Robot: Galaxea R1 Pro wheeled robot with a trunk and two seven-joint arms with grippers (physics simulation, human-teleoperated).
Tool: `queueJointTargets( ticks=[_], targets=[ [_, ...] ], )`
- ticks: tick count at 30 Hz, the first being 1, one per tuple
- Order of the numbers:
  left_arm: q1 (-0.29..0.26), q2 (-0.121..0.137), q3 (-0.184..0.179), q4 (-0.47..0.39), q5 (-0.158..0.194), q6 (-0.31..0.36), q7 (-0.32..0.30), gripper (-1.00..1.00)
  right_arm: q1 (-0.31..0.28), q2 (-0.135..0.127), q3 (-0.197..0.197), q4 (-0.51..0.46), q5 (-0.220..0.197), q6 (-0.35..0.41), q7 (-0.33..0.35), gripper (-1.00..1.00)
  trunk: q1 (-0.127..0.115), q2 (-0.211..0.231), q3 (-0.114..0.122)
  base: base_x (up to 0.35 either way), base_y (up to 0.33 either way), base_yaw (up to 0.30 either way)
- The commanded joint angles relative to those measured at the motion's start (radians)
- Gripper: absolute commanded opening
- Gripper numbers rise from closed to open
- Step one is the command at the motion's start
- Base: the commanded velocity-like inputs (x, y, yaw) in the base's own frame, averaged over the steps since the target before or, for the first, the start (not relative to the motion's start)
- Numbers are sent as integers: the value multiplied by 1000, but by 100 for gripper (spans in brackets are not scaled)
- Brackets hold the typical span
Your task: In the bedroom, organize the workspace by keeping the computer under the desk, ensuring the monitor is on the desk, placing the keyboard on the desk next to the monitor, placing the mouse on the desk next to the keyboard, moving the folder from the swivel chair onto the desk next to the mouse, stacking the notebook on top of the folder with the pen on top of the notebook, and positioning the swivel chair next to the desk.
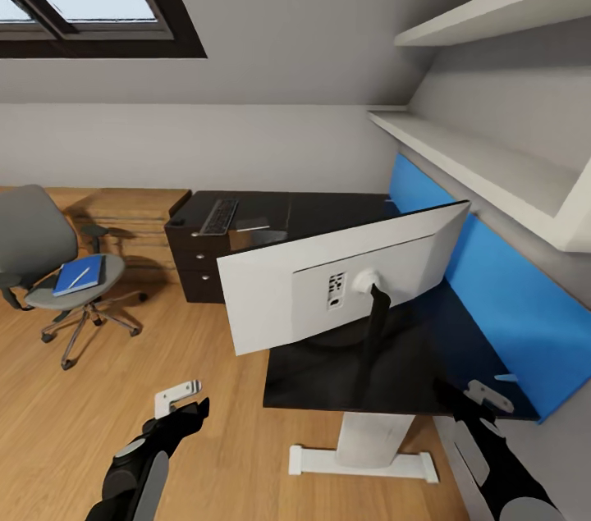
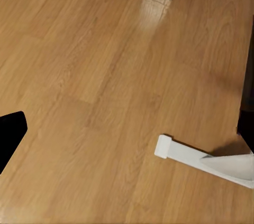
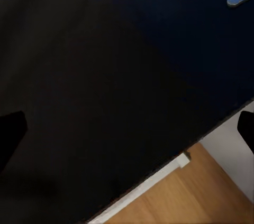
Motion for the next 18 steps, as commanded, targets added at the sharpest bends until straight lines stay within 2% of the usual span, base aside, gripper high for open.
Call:
queueJointTargets(
  ticks=[1,6,10,11,13,18],
  targets=[
    [-1,0,1,-1,11,4,8,100,-1,-1,2,-1,-10,0,-4,100,1,-2,-2,256,-107,0],
    [-1,2,10,0,13,5,11,100,-1,-2,1,-1,-11,2,-6,100,1,-2,-2,145,-61,0],
    [-1,5,65,-2,14,6,9,100,-1,-3,2,-1,-11,1,-8,100,1,-2,-2,42,-17,0],
    [-1,5,98,-3,15,6,8,100,-1,-3,2,-1,-11,1,-8,100,1,-2,-2,24,-8,0],
    [-1,5,128,-3,15,5,7,100,-1,-3,2,-1,-11,1,-8,100,1,-2,-2,53,-6,0],
    [-1,6,175,-8,16,5,5,100,-1,-3,2,-2,-10,1,-8,100,1,-2,-2,178,-3,0]
  ],
)
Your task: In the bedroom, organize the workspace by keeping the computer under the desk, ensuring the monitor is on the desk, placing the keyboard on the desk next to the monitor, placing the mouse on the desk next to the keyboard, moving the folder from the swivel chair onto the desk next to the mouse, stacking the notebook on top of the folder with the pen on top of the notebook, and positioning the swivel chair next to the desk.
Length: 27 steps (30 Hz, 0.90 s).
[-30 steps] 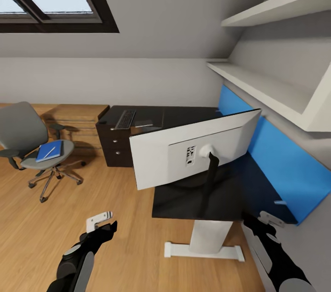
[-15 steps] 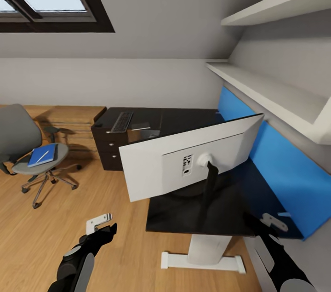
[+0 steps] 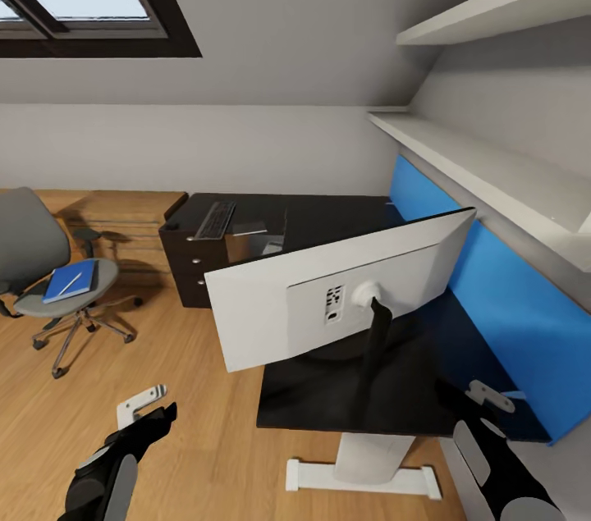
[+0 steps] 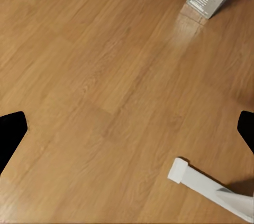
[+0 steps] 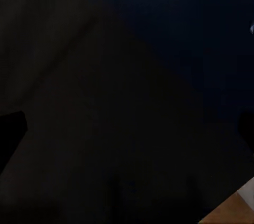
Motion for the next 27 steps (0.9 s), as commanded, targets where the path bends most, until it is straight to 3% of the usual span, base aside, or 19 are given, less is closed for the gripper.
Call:
queueJointTargets(
  ticks=[1,6,7,9,13,23,27],
  targets=[
    [-1,0,6,-2,11,4,7,100,-1,0,2,-1,-10,0,-3,100,1,-2,-2,253,-1,0],
    [-1,0,59,-13,13,3,7,100,-1,-1,2,-3,-9,0,-3,100,1,-2,-2,158,0,0],
    [-1,-2,98,-22,20,3,7,100,-1,-2,2,-3,-9,0,-2,100,1,-2,-2,59,0,0],
    [-1,-3,140,-32,29,2,5,100,-1,-2,2,-4,-9,0,-1,100,1,-2,-2,43,0,0],
    [-1,-4,199,-45,48,1,1,100,-1,-3,1,-4,-9,-1,3,100,1,-2,-2,66,0,0],
    [-1,-5,235,-72,64,-1,-7,100,-1,-6,2,-7,-8,-6,16,100,1,-2,-2,137,0,0],
    [-1,-5,237,-78,71,-1,-8,100,-1,-24,4,-8,-7,-7,31,100,1,-2,-2,22,0,0]
  ],
)
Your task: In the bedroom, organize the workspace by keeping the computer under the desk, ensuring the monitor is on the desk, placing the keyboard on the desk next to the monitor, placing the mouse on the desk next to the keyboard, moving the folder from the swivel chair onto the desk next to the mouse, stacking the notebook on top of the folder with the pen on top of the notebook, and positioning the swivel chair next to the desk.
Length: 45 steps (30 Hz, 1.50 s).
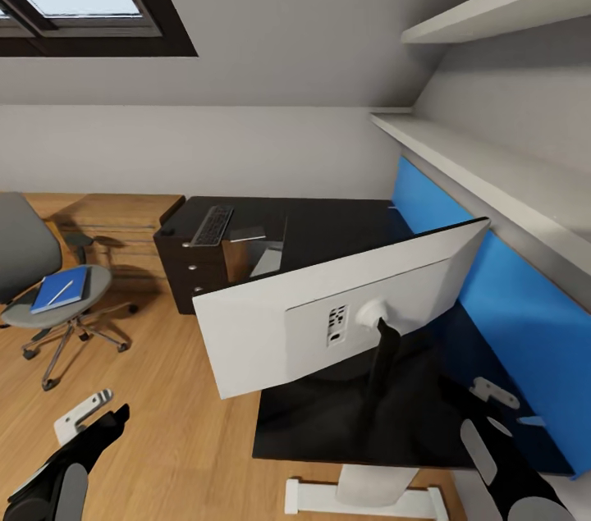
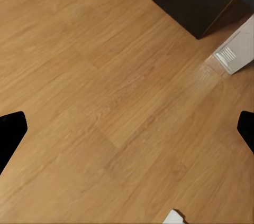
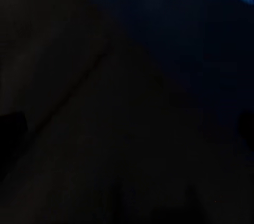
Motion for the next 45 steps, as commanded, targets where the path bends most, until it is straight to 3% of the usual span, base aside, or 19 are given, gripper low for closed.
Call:
queueJointTargets(
  ticks=[1,7,9,10,14,28,38,45],
  targets=[
    [-1,-1,1,-2,11,5,6,100,-1,-5,2,-1,-11,0,3,100,1,-2,-2,18,0,0],
    [-1,-2,-5,-4,13,3,3,100,-1,-31,3,-1,-10,-1,93,100,1,-2,-2,174,0,0],
    [-1,-1,-6,-5,14,3,2,100,-1,-43,2,0,-10,-1,140,100,1,-2,-2,218,0,0],
    [-1,-1,-6,-5,14,3,4,100,-1,-54,2,1,-11,-1,197,100,1,-2,-2,66,0,0],
    [-1,-1,-6,-4,14,3,4,100,-1,-58,1,2,-11,-1,220,100,1,-2,-2,38,0,0],
    [-1,-3,-10,0,13,4,3,100,-1,-60,2,2,-9,-1,232,100,1,-2,-2,129,0,0],
    [-1,-3,-58,8,10,5,3,100,-1,-59,4,2,-3,-1,230,100,1,-2,-2,152,0,0],
    [-1,-2,-64,9,9,5,3,100,-1,-59,4,2,11,-1,230,100,1,-2,-2,80,0,0]
  ],
)
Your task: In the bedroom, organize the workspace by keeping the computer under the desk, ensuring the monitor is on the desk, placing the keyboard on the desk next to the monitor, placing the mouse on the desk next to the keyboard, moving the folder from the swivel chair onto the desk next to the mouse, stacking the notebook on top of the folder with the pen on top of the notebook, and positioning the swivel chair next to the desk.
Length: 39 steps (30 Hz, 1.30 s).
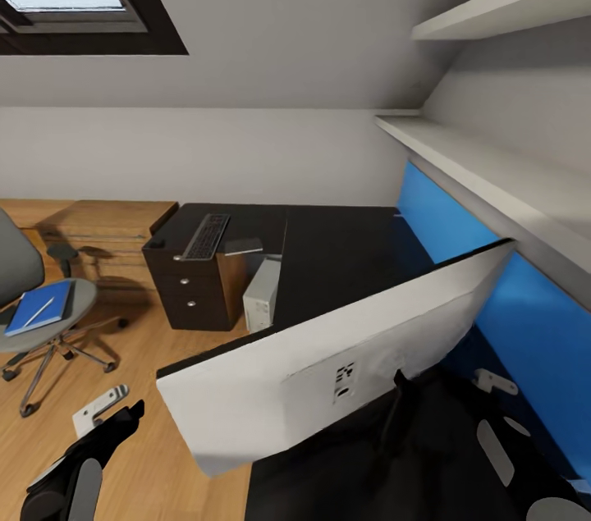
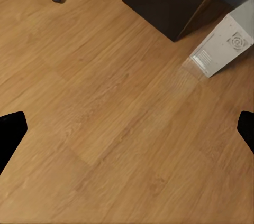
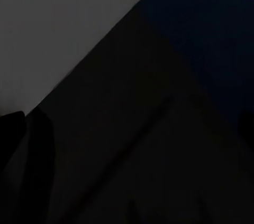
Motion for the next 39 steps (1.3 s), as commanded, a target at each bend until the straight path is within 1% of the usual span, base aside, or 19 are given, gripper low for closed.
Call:
queueJointTargets(
  ticks=[1,15,26,39],
  targets=[
    [-1,-1,1,-1,11,5,7,100,-1,0,-2,0,-9,0,7,100,1,-2,-2,218,0,0],
    [-1,3,3,-1,11,5,12,100,-1,0,-2,5,-3,-1,3,100,1,-2,-2,56,0,0],
    [-1,0,4,0,11,2,8,100,-1,0,-1,5,-3,-1,3,100,1,-2,-2,65,0,0],
    [-1,-1,4,0,11,2,9,100,-1,2,-1,5,-3,-1,3,100,1,-2,-2,-9,0,0]
  ],
)
